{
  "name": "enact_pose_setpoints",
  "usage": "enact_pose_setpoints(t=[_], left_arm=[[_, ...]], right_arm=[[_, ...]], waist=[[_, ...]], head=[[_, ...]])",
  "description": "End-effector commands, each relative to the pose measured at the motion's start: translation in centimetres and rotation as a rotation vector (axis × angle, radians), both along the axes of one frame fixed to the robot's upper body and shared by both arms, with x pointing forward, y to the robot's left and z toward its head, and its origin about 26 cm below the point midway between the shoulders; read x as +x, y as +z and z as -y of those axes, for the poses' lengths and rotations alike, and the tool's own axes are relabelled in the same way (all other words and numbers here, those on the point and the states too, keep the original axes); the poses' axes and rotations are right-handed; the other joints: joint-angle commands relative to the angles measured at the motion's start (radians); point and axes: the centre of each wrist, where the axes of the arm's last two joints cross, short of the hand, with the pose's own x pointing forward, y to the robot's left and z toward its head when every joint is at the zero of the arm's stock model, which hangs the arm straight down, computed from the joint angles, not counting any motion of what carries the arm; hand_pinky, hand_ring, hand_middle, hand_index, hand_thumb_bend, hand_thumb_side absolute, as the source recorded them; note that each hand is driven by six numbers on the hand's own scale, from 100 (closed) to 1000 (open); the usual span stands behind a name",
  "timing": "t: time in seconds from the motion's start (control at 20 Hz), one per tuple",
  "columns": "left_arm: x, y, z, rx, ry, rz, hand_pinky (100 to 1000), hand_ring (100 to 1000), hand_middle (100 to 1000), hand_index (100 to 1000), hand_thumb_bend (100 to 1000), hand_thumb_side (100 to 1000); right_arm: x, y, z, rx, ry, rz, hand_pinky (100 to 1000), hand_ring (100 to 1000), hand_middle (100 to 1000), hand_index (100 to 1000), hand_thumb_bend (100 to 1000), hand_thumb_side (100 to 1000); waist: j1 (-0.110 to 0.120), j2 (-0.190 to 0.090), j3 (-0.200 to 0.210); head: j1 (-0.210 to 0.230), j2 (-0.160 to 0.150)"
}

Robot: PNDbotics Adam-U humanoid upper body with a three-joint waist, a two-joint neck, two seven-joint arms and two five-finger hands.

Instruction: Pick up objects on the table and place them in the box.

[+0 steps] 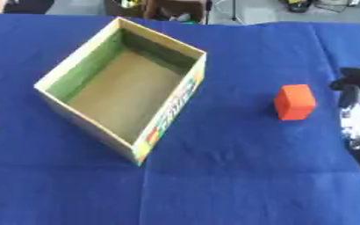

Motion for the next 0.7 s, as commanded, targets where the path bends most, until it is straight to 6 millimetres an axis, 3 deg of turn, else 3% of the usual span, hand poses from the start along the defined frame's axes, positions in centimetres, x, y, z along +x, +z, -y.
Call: enact_pose_setpoints(t=[0.05,0.3,0.7], left_arm=[[-0.2,0.7,0.0,0.010,-0.005,0.022,315,579,618,781,100,887],[-0.3,0.5,-0.1,0.016,-0.008,0.014,315,579,619,781,100,886],[-0.4,0.4,0.0,0.023,-0.018,0.005,314,580,619,781,100,884]], right_arm=[[-0.5,3.2,1.6,-0.181,-0.058,0.049,817,733,681,823,100,708],[-0.8,7.5,3.0,-0.539,-0.181,0.007,814,766,746,845,100,719],[-1.3,11.7,3.1,-0.899,-0.311,-0.044,814,813,814,894,100,762]], waist=[[-0.003,-0.027,0.004],[-0.003,-0.036,0.013],[0.003,-0.046,0.018]], head=[[-0.004,-0.001],[-0.016,0.009],[-0.038,0.020]])
